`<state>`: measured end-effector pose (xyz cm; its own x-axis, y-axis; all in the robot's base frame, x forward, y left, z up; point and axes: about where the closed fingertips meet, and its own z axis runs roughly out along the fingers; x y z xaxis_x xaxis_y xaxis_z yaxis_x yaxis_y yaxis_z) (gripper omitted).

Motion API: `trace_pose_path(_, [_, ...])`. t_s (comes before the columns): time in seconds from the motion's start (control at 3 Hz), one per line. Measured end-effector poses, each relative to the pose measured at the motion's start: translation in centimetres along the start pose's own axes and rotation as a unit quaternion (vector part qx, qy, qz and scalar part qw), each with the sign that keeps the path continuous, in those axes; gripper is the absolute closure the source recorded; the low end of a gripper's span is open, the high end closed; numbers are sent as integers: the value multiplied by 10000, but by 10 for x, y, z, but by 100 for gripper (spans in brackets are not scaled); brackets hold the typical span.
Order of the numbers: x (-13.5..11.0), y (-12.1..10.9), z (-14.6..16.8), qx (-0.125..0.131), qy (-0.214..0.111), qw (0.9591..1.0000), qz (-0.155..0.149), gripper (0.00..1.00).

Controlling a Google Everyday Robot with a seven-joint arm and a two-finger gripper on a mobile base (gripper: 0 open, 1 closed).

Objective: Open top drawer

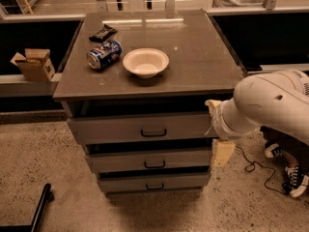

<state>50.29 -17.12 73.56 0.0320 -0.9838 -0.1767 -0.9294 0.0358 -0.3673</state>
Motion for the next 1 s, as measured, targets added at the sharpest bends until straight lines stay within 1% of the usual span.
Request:
trace_pose_path(0.33, [-1, -4, 7, -65, -35, 10000, 32, 0])
trace_pose_path(0.67, [0, -14, 66, -334, -108, 9994, 68, 0])
trace_pose_path(1.0, [1, -22, 103, -440, -231, 9987, 85, 0])
